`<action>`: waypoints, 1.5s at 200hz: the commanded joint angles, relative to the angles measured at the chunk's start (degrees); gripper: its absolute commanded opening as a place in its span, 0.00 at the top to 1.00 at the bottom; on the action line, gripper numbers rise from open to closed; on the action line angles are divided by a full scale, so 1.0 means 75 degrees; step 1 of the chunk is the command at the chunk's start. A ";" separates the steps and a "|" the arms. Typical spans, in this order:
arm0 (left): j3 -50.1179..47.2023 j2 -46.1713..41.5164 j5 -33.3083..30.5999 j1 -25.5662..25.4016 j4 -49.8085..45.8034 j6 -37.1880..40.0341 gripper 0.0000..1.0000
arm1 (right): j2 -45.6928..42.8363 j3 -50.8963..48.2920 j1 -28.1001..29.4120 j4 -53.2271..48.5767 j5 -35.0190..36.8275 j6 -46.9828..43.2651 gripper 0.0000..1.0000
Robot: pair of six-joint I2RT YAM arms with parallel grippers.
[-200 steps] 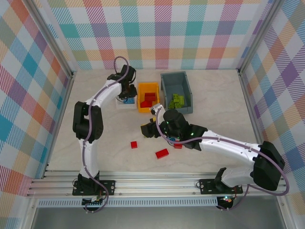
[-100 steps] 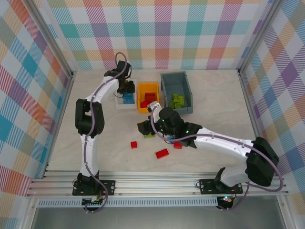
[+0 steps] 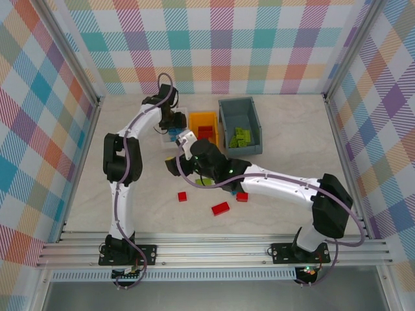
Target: Sort the legos into containers by color
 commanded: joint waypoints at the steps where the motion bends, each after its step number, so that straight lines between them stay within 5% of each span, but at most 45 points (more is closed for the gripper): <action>1: -0.0442 -0.1310 -0.0201 0.0079 0.0051 -0.0196 0.44 | -0.0922 -0.0582 -0.0044 -0.0662 0.0923 0.0594 0.30; 55: -0.3373 -0.4624 0.0187 -0.0657 0.1307 -0.1186 0.35 | -0.1932 -0.1600 -0.0867 -0.5202 0.1381 0.3536 0.29; 75: -0.4970 -0.6074 -0.0085 -0.1826 0.1974 -0.1816 0.33 | -0.1680 -0.1894 -0.1429 -0.6001 0.0512 0.3843 0.25; 111: -0.7714 -0.8291 -0.1458 -0.4676 0.3507 -0.3473 0.28 | -0.1181 -0.2534 -0.2105 -0.5370 -0.0750 0.3791 0.21; 157: -0.9043 -0.9247 -0.3447 -0.7190 0.3817 -0.4636 0.28 | -0.0341 -0.2654 -0.2314 -0.4747 -0.1166 0.3648 0.24; 237: -0.8813 -0.9195 -0.4207 -0.7823 0.3398 -0.4749 0.29 | -0.0586 -0.3030 -0.2391 -0.4694 -0.0739 0.3846 0.59; 271: -0.8212 -0.9445 -0.5159 -0.7981 0.2649 -0.4736 0.29 | -0.1544 -0.2302 -0.1806 -0.5680 0.0382 0.3455 0.61; 300: -0.7659 -0.9676 -0.6127 -0.7966 0.2287 -0.4388 0.26 | -0.0857 -0.0600 -0.1543 -0.5905 0.0437 0.2714 0.61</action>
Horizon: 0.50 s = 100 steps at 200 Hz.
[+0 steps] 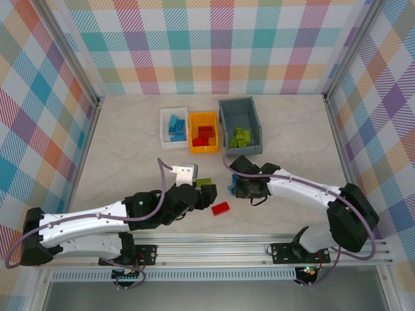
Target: Sort the legos into containers by color
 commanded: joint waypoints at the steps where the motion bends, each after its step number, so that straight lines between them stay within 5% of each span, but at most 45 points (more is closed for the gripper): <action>1: 0.0635 -0.0314 -0.1222 -0.0033 -0.0452 0.0274 0.26 | 0.0519 0.1382 0.0159 -0.0254 0.0374 -0.0698 0.61; 19: 0.1179 -0.0119 -0.0985 0.0551 -0.0758 0.0488 0.24 | 0.1572 0.2794 0.0137 -0.0178 0.0302 -0.1112 0.61; 62: 0.1744 0.0328 0.1280 0.2729 -0.0578 0.0708 0.24 | 0.4236 0.6290 -0.0469 -0.0242 -0.0003 -0.1799 0.62; 100: 0.1711 0.0705 0.2135 0.3668 -0.0034 0.0910 0.24 | 0.6594 0.9724 -0.1025 -0.1237 -0.0223 -0.2185 0.62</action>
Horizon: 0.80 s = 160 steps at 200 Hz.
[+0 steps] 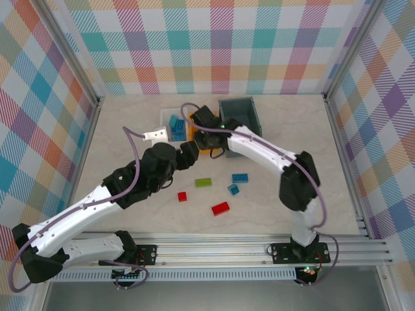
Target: Sort the legos into containers by color
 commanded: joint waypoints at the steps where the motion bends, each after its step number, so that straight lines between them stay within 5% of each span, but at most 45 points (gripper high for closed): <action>1: 0.0099 0.0192 0.0890 0.0392 0.0404 0.0302 0.24 | 0.1089 0.1782 -0.0340 -0.0899 -0.0182 -0.0462 0.62; 34: 0.0001 0.0412 0.1114 0.0666 0.0733 0.0282 0.24 | 0.2637 0.3756 -0.0672 -0.1535 -0.0289 -0.0557 0.62; 70: -0.0168 0.0431 0.1244 0.0680 0.0843 0.0177 0.25 | 0.3171 0.4136 -0.0965 -0.1298 -0.0609 -0.0586 0.55; 108: -0.0450 0.0281 0.1299 0.0681 0.0885 0.0016 0.25 | 0.3167 0.4344 -0.0985 -0.1224 -0.0969 -0.0932 0.35; 160: -0.0657 0.0155 0.1050 0.0688 0.0531 -0.0269 0.27 | 0.2321 0.4291 -0.0678 -0.1201 -0.0952 -0.1073 0.38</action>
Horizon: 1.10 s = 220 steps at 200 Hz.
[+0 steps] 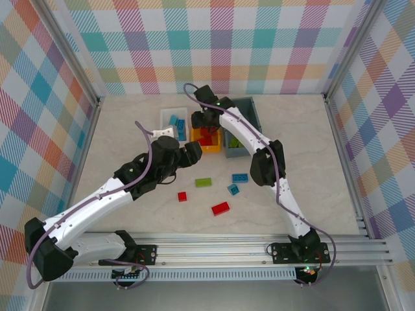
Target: Sort the legos into containers by color
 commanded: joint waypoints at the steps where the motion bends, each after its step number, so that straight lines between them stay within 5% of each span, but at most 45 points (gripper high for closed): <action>1: -0.0061 -0.0256 -0.0211 0.0110 -0.0192 -0.0246 0.27 | -0.0795 0.0200 0.0248 -0.0080 -0.0138 -0.0213 0.38; 71: -0.0087 -0.0508 -0.0660 0.0110 -0.1937 -0.0779 0.29 | -0.3928 -0.2586 0.0779 0.1242 0.0423 -0.0181 0.51; 123: -0.0299 0.0003 0.0738 0.0045 -0.1585 -0.0904 0.35 | -0.7623 -0.7166 0.0856 0.2289 0.0581 0.0174 0.50; 156: 0.0169 0.1657 0.0676 -0.0920 -0.1179 -0.1728 0.34 | -1.0122 -0.9836 0.0857 0.1786 0.0168 0.0778 0.38; 186: 0.1364 0.3729 0.0182 -0.1891 -0.1635 -0.3074 0.31 | -1.2659 -1.1814 0.0865 0.1664 -0.1332 0.0475 0.23; 220: 0.2287 0.5373 0.0088 -0.2363 -0.1453 -0.4106 0.27 | -1.5093 -1.2605 0.0868 0.0736 -0.2136 0.0275 0.13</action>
